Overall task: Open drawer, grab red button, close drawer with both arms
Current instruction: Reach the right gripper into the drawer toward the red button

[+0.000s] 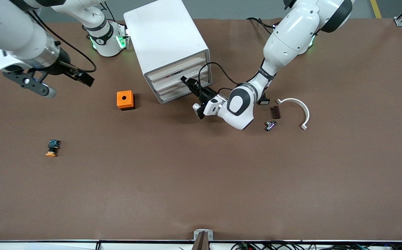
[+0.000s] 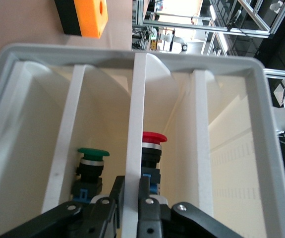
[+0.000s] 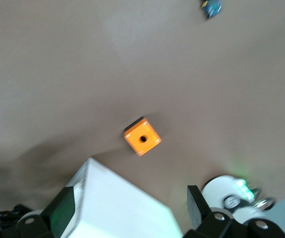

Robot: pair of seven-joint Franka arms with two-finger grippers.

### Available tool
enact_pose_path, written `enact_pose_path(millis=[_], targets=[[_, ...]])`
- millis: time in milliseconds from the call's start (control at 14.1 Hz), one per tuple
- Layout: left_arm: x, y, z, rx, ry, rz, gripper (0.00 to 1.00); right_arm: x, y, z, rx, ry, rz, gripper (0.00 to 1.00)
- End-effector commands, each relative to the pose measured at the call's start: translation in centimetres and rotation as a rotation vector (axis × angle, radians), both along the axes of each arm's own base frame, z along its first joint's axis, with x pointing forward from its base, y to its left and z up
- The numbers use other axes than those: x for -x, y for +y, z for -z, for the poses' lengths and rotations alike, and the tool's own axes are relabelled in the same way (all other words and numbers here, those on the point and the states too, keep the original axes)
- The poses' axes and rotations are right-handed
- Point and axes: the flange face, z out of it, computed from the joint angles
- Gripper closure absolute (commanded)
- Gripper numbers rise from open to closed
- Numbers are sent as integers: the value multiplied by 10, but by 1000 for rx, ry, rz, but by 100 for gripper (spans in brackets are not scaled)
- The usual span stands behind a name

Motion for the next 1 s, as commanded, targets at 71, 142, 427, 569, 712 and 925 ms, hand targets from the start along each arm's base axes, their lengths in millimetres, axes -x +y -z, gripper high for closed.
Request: enact_pose_path(millis=[71,142,427,569,712,925], targets=[[-40,18,-17,4,-14,-73,89,4,60,29,18,-9,150,0],[-51,26,-20,5,-27,-90,89,5,79,38,31,-17,190,0],[-84,55,-24,-4,-62,-133,89,13,143,72,60,-52,336,0],[-101,72,-27,2,-72,-164,89,21,176,93,59,-78,400,0],[-104,75,-21,-7,-75,-161,88,29,208,118,51,-104,446,0],[-114,86,-18,-17,-95,-159,86,30,237,139,17,-121,535,0]])
